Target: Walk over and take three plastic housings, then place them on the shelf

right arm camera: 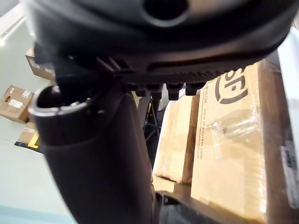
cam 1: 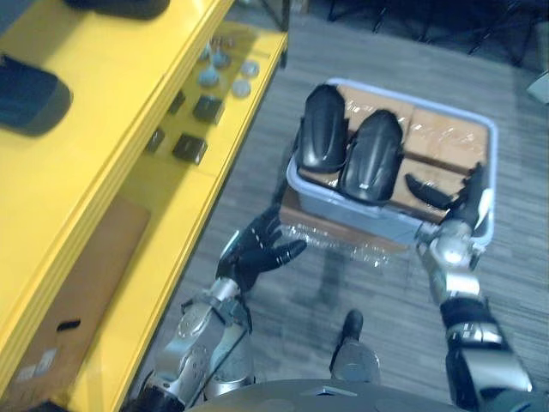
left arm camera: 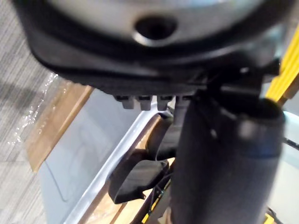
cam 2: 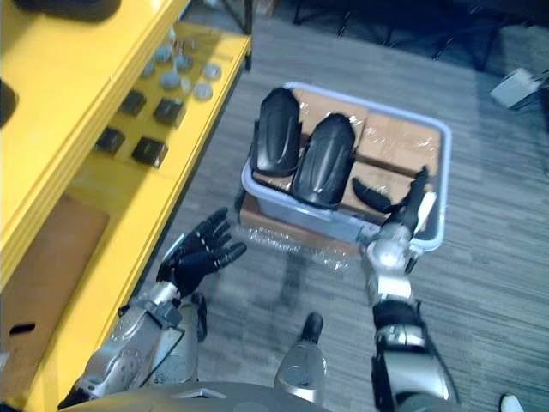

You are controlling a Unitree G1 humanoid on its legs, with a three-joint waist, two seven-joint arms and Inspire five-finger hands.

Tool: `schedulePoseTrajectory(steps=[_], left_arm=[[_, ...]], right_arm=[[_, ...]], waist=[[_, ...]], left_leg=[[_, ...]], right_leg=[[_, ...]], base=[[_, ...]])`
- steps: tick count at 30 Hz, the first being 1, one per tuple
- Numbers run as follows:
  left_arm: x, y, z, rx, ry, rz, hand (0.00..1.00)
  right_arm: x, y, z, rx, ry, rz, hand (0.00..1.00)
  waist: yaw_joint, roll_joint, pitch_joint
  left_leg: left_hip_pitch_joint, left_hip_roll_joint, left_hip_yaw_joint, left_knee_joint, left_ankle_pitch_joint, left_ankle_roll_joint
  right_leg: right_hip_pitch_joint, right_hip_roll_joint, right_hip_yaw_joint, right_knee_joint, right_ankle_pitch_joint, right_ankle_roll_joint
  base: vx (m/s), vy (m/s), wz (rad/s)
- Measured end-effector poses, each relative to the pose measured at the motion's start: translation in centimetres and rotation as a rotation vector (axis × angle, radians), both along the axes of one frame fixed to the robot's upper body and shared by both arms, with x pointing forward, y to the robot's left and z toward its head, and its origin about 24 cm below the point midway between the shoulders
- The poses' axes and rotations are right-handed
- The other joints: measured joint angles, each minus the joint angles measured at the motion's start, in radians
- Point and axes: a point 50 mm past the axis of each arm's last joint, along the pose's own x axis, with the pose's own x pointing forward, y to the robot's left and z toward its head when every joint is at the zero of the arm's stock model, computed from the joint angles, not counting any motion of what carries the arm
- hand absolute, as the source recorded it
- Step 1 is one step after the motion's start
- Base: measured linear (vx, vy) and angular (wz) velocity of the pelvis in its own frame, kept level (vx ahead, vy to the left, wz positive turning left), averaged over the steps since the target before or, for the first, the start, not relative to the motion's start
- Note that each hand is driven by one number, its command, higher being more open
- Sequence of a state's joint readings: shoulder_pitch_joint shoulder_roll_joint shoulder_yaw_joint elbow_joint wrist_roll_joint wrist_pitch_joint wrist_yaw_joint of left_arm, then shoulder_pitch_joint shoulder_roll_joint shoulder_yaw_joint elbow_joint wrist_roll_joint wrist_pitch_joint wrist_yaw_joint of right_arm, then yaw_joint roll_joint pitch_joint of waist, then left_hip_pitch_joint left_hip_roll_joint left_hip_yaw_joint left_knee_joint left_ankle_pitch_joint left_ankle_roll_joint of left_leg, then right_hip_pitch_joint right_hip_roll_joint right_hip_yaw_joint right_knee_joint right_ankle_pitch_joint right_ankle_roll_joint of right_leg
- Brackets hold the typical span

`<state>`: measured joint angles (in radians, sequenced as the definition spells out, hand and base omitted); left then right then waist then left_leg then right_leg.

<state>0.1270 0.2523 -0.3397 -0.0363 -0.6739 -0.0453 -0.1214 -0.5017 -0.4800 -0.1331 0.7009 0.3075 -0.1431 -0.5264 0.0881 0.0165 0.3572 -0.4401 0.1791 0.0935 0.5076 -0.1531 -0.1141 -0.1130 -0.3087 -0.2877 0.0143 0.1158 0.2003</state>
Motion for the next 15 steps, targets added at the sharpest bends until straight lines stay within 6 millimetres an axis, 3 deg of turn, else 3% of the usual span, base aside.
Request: schedulePoseTrajectory(steps=[3, 7, 10, 15], left_arm=[[0.1, -0.1, -0.2, 0.000, 0.007, -0.005, 1.00], [-0.1, 0.0, -1.7, 0.010, 0.058, -0.002, 1.00], [0.3, -0.3, -2.0, -0.021, 0.056, 0.000, 1.00], [0.7, -0.3, -2.2, -0.028, 0.043, 0.018, 1.00]], right_arm=[[0.8, -2.6, 3.3, -0.002, -0.058, -0.095, 1.00], [1.2, -4.2, 5.2, 0.021, -0.071, -0.157, 1.00], [1.4, -6.3, 7.6, -0.010, -0.050, -0.190, 1.00], [2.2, -6.6, 9.9, -0.053, -0.040, -0.139, 1.00]], waist=[[0.010, 0.018, 0.037], [0.031, 0.022, 0.040], [0.050, 0.057, 0.077], [0.081, 0.087, 0.109]], left_leg=[[-0.044, -0.013, -0.033, -0.005, 0.028, 0.008], [-0.078, -0.015, -0.045, -0.007, 0.041, 0.015], [-0.101, -0.029, -0.064, -0.007, 0.048, 0.025], [-0.127, -0.033, -0.075, -0.010, 0.053, 0.025]], right_leg=[[-0.018, 0.002, -0.033, -0.005, 0.017, 0.008], [-0.039, 0.009, -0.055, -0.025, 0.052, 0.001], [-0.043, 0.004, -0.098, -0.028, 0.074, -0.004], [-0.060, 0.004, -0.123, -0.029, 0.075, -0.003]], base=[[-0.07, 0.013, 0.27], [0.00, 0.015, 0.08], [-0.03, 0.031, 0.15], [-0.05, 0.018, 0.08]])
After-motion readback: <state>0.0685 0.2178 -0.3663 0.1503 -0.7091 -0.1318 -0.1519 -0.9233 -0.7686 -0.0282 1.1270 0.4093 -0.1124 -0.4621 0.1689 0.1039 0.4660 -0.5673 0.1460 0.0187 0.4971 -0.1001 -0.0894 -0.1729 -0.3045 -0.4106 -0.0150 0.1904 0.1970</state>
